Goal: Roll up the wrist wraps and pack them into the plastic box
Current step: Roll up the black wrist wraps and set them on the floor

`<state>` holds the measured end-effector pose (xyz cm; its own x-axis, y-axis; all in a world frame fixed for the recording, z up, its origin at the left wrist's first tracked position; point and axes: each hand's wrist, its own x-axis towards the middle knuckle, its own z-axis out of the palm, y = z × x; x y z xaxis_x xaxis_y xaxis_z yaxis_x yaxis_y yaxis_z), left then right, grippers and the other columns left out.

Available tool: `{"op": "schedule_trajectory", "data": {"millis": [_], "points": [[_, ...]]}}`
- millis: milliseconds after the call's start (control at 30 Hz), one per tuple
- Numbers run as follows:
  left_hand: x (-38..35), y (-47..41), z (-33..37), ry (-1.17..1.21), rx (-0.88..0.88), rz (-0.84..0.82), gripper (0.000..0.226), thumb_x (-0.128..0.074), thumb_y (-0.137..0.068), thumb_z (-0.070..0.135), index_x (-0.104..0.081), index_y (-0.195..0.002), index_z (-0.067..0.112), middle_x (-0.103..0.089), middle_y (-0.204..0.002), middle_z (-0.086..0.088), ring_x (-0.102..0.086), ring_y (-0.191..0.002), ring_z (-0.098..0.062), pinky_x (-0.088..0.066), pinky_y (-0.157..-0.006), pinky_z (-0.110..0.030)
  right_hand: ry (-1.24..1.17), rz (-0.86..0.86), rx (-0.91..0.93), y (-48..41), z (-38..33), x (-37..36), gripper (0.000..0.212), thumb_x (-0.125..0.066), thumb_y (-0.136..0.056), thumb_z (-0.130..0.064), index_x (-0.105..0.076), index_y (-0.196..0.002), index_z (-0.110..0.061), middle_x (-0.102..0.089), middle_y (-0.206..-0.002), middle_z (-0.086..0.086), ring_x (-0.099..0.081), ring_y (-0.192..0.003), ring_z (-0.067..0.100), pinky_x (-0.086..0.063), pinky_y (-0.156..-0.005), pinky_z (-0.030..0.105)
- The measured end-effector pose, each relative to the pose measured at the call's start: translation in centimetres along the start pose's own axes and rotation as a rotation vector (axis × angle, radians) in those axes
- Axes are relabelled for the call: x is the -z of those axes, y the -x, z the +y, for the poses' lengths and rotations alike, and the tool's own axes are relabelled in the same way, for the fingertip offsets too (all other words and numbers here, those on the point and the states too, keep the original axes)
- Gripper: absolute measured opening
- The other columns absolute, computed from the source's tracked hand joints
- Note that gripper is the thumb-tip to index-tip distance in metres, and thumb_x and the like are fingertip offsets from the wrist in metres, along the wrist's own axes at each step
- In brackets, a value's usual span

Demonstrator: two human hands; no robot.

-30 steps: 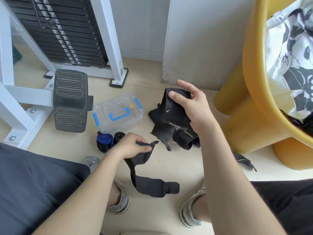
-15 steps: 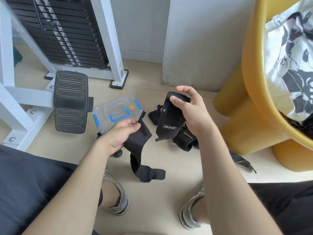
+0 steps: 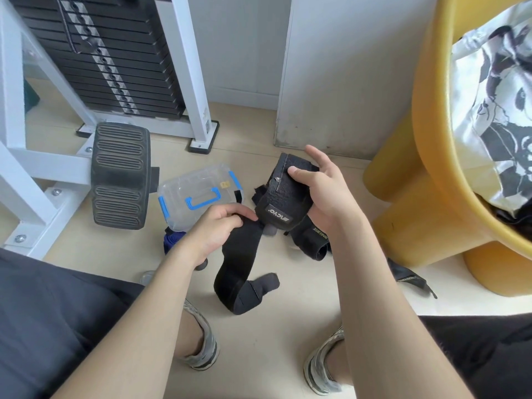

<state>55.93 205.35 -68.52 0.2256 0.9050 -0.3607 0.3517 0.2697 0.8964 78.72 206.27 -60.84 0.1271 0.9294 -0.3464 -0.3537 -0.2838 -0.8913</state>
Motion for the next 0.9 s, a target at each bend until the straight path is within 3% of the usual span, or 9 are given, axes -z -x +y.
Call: {"op": "schedule_trajectory", "data": {"millis": [100,233,400,533,567,600,633,800,900], "points": [[-0.1,0.4,0.8,0.026,0.007,-0.018,0.057,-0.042,-0.095,0.0,-0.086,-0.105,0.035,-0.08,-0.102,0.024,-0.058,-0.072,-0.022,-0.04,-0.112,-0.073,-0.087,-0.042,-0.079,0.1,0.0,-0.3,0.067,-0.064,-0.099,0.011,-0.047,-0.159,-0.015,-0.069,-0.134,0.028,-0.078,-0.11,0.04,-0.066,-0.088,0.051],[-0.4,0.1,0.8,0.101,0.079,-0.073,0.047,-0.042,-0.097,0.024,-0.085,-0.112,0.035,-0.081,-0.119,0.009,-0.069,-0.125,-0.021,-0.052,-0.106,-0.043,-0.137,-0.064,-0.156,0.1,0.4,-0.7,0.064,-0.055,-0.101,0.015,-0.04,-0.16,-0.004,-0.063,-0.137,0.038,-0.068,-0.126,0.052,-0.055,-0.107,0.065],[-1.1,0.0,0.8,0.102,0.132,0.018,0.035,-0.047,-0.1,0.053,-0.081,-0.091,0.05,-0.081,-0.095,0.008,-0.08,-0.1,-0.016,-0.043,-0.111,-0.07,-0.153,-0.125,-0.189,0.1,0.6,-0.9,0.062,-0.05,-0.101,0.017,-0.038,-0.158,-0.003,-0.062,-0.135,0.045,-0.067,-0.124,0.056,-0.053,-0.109,0.066],[-1.4,0.2,0.9,0.08,0.127,0.039,0.041,-0.04,-0.098,0.055,-0.075,-0.08,0.061,-0.07,-0.105,0.02,-0.055,-0.125,-0.043,-0.035,-0.118,-0.071,-0.192,-0.197,-0.197,-0.1,0.7,-1.0,0.053,-0.048,-0.102,0.016,-0.044,-0.15,-0.008,-0.065,-0.13,0.044,-0.072,-0.117,0.052,-0.059,-0.103,0.059],[-1.4,0.1,0.6,0.112,0.123,0.001,0.042,-0.038,-0.098,0.055,-0.078,-0.087,0.058,-0.072,-0.108,0.005,-0.048,-0.128,-0.036,-0.036,-0.121,-0.07,-0.195,-0.186,-0.192,-0.3,0.8,-1.0,0.053,-0.048,-0.103,0.016,-0.045,-0.15,-0.007,-0.065,-0.131,0.043,-0.07,-0.122,0.052,-0.057,-0.107,0.06],[-1.3,0.0,0.4,0.153,0.113,-0.05,0.044,-0.036,-0.099,0.056,-0.081,-0.099,0.053,-0.079,-0.109,-0.002,-0.068,-0.12,-0.04,-0.042,-0.12,-0.069,-0.199,-0.16,-0.186,-0.6,1.1,-0.9,0.052,-0.048,-0.103,0.015,-0.047,-0.149,-0.007,-0.064,-0.133,0.043,-0.067,-0.126,0.053,-0.054,-0.111,0.06],[-1.3,-0.2,0.1,0.185,0.102,-0.101,0.049,-0.035,-0.1,0.058,-0.081,-0.111,0.047,-0.082,-0.116,-0.001,-0.074,-0.114,-0.015,-0.047,-0.118,-0.063,-0.204,-0.12,-0.179,-0.8,1.4,-0.8,0.05,-0.049,-0.102,0.015,-0.049,-0.148,-0.007,-0.064,-0.134,0.041,-0.067,-0.127,0.052,-0.053,-0.112,0.06],[-0.9,-0.3,-0.2,0.244,0.083,-0.203,0.082,-0.038,-0.093,0.09,-0.082,-0.125,0.029,-0.079,-0.129,-0.005,-0.073,-0.126,-0.023,-0.048,-0.118,-0.049,-0.05,0.188,-0.112,-1.8,3.1,1.0,0.054,-0.059,-0.1,0.012,-0.057,-0.151,-0.007,-0.067,-0.132,0.023,-0.069,-0.125,0.038,-0.055,-0.111,0.055],[-0.3,-0.2,-0.3,0.242,0.1,-0.256,0.102,-0.042,-0.085,0.099,-0.085,-0.115,0.012,-0.08,-0.12,-0.018,-0.077,-0.114,-0.032,-0.059,-0.1,-0.039,-0.053,0.245,-0.107,-1.8,3.7,2.0,0.057,-0.058,-0.1,0.013,-0.055,-0.154,-0.005,-0.069,-0.121,0.018,-0.072,-0.11,0.03,-0.057,-0.109,0.05]]}}
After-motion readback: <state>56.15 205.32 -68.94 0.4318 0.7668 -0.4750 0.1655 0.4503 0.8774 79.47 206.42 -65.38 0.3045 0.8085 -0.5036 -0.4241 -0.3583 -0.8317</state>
